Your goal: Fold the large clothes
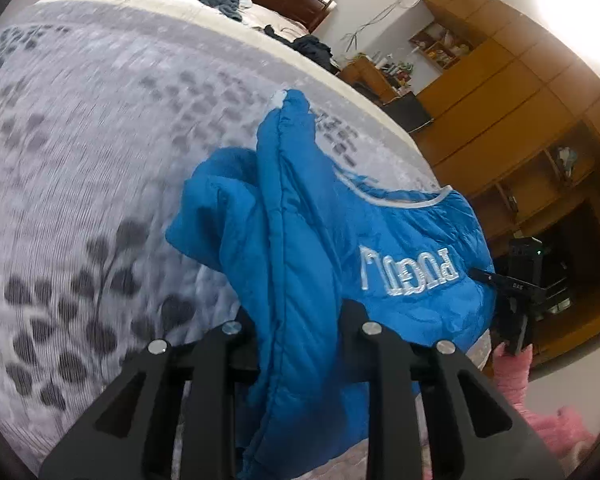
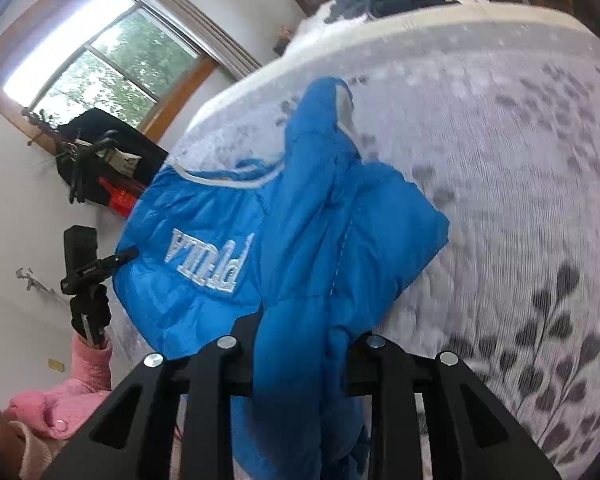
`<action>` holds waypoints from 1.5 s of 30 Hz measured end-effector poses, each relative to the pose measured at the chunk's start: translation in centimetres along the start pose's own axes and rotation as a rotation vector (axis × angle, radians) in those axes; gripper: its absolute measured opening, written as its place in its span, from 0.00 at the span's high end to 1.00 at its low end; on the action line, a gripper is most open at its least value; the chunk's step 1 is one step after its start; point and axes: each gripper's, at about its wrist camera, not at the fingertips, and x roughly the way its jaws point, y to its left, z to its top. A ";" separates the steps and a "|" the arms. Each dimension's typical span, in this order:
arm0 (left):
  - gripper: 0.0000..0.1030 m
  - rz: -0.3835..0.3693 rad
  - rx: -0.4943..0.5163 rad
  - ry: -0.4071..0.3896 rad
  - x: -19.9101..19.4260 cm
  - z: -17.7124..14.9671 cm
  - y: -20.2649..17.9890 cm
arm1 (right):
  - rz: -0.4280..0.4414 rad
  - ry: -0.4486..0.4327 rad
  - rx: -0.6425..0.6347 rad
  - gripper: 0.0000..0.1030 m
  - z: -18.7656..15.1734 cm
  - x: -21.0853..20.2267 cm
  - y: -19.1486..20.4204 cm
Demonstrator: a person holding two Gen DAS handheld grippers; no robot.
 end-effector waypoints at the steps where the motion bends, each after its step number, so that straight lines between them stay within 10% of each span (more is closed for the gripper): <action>1: 0.76 0.009 -0.005 -0.003 0.2 -0.4 0.4 | -0.016 0.013 0.010 0.73 -0.4 0.4 -0.4; 13: 0.52 0.076 0.016 -0.051 2.6 -2.5 2.7 | -0.030 0.049 0.096 0.54 -1.8 3.8 -3.9; 24: 0.50 0.313 0.178 -0.184 -3.6 2.9 -1.2 | -0.365 -0.060 -0.035 0.29 2.6 -1.1 0.2; 36: 0.47 0.315 0.235 -0.014 6.6 9.5 -2.3 | -0.434 0.062 -0.095 0.27 8.9 6.2 0.7; 40: 0.52 0.334 0.233 0.004 7.9 9.7 -2.2 | -0.421 0.113 -0.071 0.58 9.4 8.0 -0.1; 45: 0.86 0.378 0.224 0.000 8.1 10.1 -2.7 | -0.442 0.104 -0.093 0.82 9.5 7.8 1.1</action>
